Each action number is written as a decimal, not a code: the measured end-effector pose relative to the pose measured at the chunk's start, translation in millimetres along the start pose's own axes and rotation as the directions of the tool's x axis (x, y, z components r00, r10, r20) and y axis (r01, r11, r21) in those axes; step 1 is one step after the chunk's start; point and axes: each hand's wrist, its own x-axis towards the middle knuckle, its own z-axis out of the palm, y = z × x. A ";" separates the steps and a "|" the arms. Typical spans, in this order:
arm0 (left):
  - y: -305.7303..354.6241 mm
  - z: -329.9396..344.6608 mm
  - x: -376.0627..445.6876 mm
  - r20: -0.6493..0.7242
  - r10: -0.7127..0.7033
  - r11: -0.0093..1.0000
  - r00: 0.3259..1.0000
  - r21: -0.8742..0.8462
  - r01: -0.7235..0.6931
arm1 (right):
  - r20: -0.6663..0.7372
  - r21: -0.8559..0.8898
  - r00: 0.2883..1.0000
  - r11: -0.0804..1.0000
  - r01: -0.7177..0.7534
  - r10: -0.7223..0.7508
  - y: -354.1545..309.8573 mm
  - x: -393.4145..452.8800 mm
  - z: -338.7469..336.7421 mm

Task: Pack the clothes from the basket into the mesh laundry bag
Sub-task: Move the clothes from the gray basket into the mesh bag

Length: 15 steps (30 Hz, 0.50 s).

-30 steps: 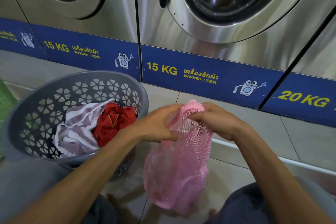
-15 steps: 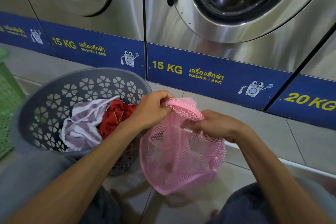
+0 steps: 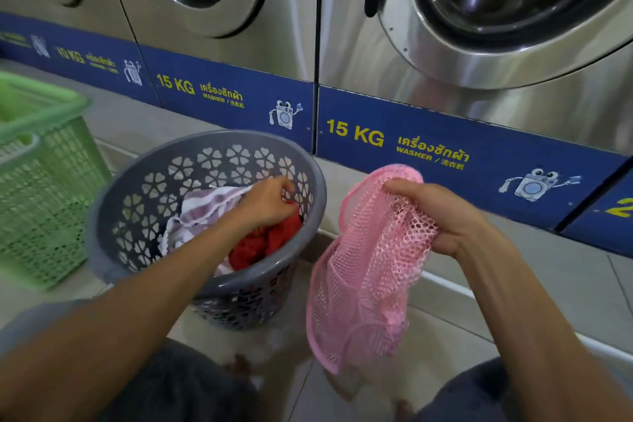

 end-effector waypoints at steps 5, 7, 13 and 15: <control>-55.4 47.0 39.1 0.292 -0.266 0.956 0.919 0.206 0.211 | 0.010 -0.025 0.999 0.999 -0.033 0.034 22.8 5.8 1.8; -60.1 55.1 38.0 0.281 -0.346 0.927 0.895 0.249 0.280 | -0.011 0.032 0.999 0.999 -0.033 0.033 25.5 12.9 -3.3; -63.8 39.3 35.1 0.230 -0.171 0.896 0.958 0.440 0.055 | -0.034 0.024 0.998 0.998 -0.049 0.050 34.5 27.3 -17.0; -62.5 16.6 35.4 0.140 -0.113 0.903 0.984 0.428 0.043 | -0.036 0.016 0.999 0.999 -0.040 0.040 35.9 29.9 -18.0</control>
